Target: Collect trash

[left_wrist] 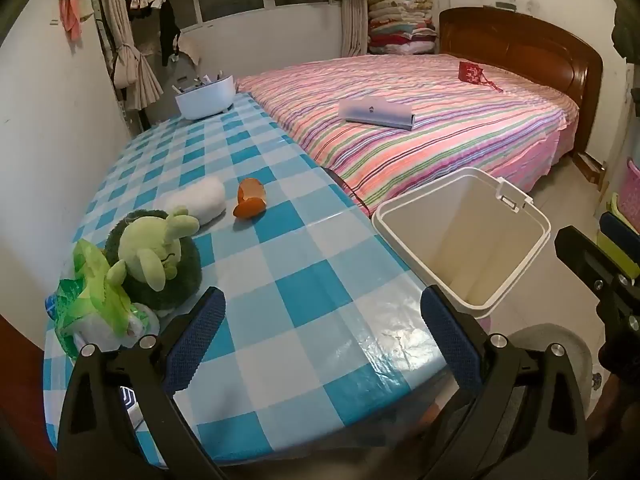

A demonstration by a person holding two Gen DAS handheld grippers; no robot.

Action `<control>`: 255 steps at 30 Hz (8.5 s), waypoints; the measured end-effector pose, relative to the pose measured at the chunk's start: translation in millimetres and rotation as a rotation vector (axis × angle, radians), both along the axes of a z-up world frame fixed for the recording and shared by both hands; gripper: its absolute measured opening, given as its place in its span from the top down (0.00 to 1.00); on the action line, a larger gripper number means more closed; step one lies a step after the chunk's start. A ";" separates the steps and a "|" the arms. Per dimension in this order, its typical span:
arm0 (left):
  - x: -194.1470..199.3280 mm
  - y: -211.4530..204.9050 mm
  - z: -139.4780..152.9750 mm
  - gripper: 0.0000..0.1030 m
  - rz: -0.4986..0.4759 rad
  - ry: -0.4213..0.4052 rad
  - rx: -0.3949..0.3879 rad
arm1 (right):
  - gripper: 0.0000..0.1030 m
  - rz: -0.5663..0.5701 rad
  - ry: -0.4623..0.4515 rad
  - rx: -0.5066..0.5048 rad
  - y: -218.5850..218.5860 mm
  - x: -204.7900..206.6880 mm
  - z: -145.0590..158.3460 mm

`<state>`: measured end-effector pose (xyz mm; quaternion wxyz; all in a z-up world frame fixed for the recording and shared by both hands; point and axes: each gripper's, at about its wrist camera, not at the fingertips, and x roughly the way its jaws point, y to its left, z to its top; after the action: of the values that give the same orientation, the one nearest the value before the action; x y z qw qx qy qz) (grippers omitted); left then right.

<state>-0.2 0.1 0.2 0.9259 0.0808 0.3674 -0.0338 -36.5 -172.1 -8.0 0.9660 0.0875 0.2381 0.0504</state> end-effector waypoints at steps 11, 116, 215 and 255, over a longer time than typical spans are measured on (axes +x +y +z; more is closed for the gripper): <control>2.3 1.4 -7.8 0.06 -0.002 -0.001 0.005 | 0.07 0.010 0.027 -0.020 10.6 9.0 2.7; -36.3 176.6 36.0 0.06 0.277 -0.107 -0.054 | 0.07 0.570 -0.009 -0.016 186.6 101.0 11.4; 23.6 283.9 41.8 0.93 0.260 -0.092 -0.532 | 0.80 0.519 0.120 0.026 164.8 202.4 3.4; 67.5 28.4 49.8 0.93 -0.234 -0.020 -0.430 | 0.44 0.132 0.127 0.109 -49.9 145.4 -11.7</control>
<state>67.4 28.5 50.0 0.9153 -0.0756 0.3306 -0.2174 108.9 -222.0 -19.7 0.9374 0.1271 0.3010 0.1209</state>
